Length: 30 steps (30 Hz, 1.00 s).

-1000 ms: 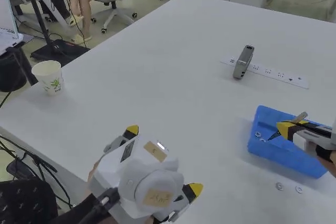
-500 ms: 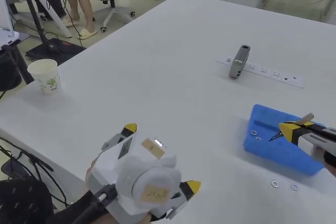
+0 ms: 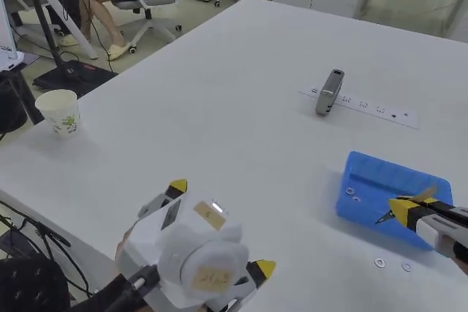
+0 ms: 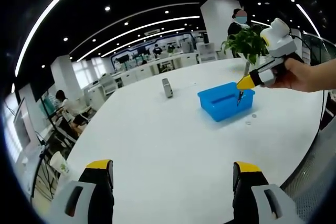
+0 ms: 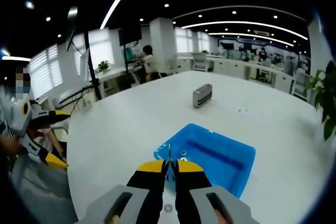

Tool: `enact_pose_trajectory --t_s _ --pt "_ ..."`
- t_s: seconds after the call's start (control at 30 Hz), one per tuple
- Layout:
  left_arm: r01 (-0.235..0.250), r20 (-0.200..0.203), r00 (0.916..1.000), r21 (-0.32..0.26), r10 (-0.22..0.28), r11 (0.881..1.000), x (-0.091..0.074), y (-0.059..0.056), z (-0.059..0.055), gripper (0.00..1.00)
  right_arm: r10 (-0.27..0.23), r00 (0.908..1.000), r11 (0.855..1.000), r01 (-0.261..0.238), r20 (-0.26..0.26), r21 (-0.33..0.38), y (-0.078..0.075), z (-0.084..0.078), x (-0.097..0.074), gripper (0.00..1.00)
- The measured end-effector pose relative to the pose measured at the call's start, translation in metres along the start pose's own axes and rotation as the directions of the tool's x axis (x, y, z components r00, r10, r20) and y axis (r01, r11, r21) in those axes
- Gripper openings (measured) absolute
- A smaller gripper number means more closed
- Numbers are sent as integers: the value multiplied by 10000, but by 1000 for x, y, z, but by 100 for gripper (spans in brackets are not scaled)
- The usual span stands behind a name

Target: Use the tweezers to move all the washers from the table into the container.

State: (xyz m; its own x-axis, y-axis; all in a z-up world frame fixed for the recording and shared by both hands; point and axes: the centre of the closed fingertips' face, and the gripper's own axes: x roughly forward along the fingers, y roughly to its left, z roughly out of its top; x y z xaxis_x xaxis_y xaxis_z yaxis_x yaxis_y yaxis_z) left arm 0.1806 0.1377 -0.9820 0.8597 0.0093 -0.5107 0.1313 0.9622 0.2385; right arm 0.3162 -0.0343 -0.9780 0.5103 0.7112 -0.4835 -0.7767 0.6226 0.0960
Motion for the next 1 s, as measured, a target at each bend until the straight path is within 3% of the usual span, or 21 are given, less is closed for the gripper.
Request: enact_pose_trajectory --t_s 0.37,1.0 --pt "-5 -37 10000 34 5 10000 0 0 -1 96 -135 9993 9998 139 -342 142 -1 -18 3 3" --pt "-12 -57 10000 100 13 9999 0 0 0 96 -215 9985 9985 240 -508 483 1 -32 9 3"
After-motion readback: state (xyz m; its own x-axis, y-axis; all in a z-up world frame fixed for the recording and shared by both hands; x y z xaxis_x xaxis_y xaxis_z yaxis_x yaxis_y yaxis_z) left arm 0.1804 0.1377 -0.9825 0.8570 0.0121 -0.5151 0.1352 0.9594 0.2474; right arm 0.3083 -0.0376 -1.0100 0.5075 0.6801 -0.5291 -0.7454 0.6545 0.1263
